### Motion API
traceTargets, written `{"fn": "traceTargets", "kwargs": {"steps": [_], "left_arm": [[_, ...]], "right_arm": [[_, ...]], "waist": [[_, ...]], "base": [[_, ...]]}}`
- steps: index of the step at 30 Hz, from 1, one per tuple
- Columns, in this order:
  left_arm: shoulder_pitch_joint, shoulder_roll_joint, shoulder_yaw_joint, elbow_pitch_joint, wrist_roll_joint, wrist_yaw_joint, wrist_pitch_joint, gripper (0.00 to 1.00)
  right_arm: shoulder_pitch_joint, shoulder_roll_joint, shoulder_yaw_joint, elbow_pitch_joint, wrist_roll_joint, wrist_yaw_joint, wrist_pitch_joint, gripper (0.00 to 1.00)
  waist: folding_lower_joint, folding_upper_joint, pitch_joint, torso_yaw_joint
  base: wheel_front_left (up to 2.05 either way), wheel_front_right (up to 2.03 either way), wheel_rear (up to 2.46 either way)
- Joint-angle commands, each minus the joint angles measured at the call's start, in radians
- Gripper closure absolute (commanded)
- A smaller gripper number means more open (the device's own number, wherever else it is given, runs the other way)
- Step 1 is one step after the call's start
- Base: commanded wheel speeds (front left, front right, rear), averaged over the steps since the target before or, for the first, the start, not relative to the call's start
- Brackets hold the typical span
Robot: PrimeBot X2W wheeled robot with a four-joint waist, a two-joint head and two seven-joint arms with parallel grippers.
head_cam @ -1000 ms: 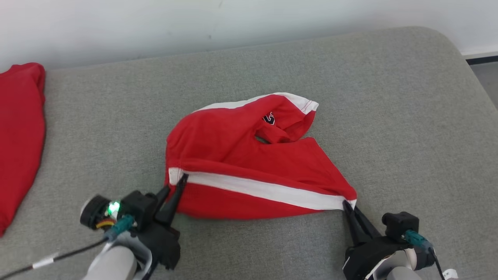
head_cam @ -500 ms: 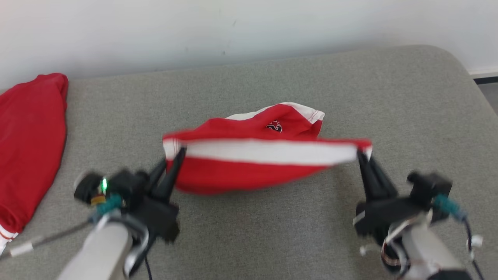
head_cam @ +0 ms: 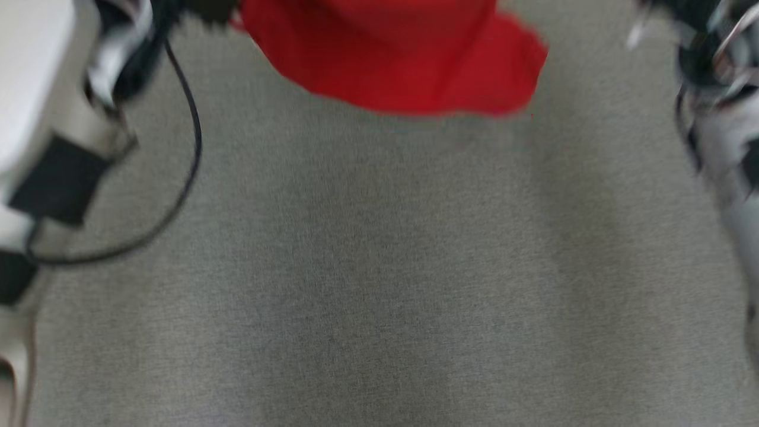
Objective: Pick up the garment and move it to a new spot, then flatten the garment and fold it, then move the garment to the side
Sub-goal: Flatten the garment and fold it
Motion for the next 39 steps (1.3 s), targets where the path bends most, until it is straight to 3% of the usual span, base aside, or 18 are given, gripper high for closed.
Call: {"fn": "traceTargets", "kwargs": {"steps": [1, 6, 12, 20, 30, 35, 39], "left_arm": [[-0.065, -0.012, -0.012, 0.019, -0.005, 0.002, 0.005, 1.00], [-0.319, -0.040, -0.035, 0.121, -0.015, 0.002, -0.006, 1.00], [-0.529, -0.062, -0.049, 0.259, -0.031, 0.002, -0.047, 1.00], [-0.629, -0.077, -0.112, 0.361, -0.065, 0.002, -0.100, 1.00], [-0.471, -0.069, -0.184, 0.403, -0.146, 0.002, -0.182, 1.00], [-0.295, -0.046, -0.176, 0.324, -0.141, 0.002, -0.199, 1.00], [-0.084, -0.032, -0.106, 0.172, -0.099, 0.025, -0.198, 1.00]], "right_arm": [[-0.065, -0.009, -0.001, 0.022, 0.011, 0.000, 0.014, 1.00], [-0.346, -0.011, -0.010, 0.122, 0.018, 0.001, 0.040, 1.00], [-0.578, 0.002, 0.020, 0.253, -0.018, 0.000, 0.030, 1.00], [-0.696, 0.029, 0.077, 0.360, -0.036, 0.000, 0.000, 1.00], [-0.565, 0.036, 0.163, 0.418, 0.026, 0.000, -0.071, 1.00], [-0.395, 0.004, 0.202, 0.363, 0.083, 0.000, -0.109, 1.00], [-0.196, -0.045, 0.234, 0.279, 0.113, 0.001, -0.126, 1.00]], "waist": [[-0.0002, -0.0002, 0.159, 0.008], [-0.0002, -0.0002, 0.252, 0.013], [-0.0002, -0.0002, 0.305, 0.008], [-0.0002, -0.0002, 0.347, 0.011], [-0.0002, -0.0002, 0.332, 0.017], [-0.0002, -0.0002, 0.268, 0.015], [-0.0002, -0.0002, 0.196, 0.019]], "base": [[0.00, 0.00, 0.00], [0.00, 0.00, 0.00], [0.00, 0.00, 0.00], [0.00, 0.00, 0.00], [0.00, 0.00, 0.00], [0.00, 0.00, 0.00], [0.00, 0.00, 0.00]]}}
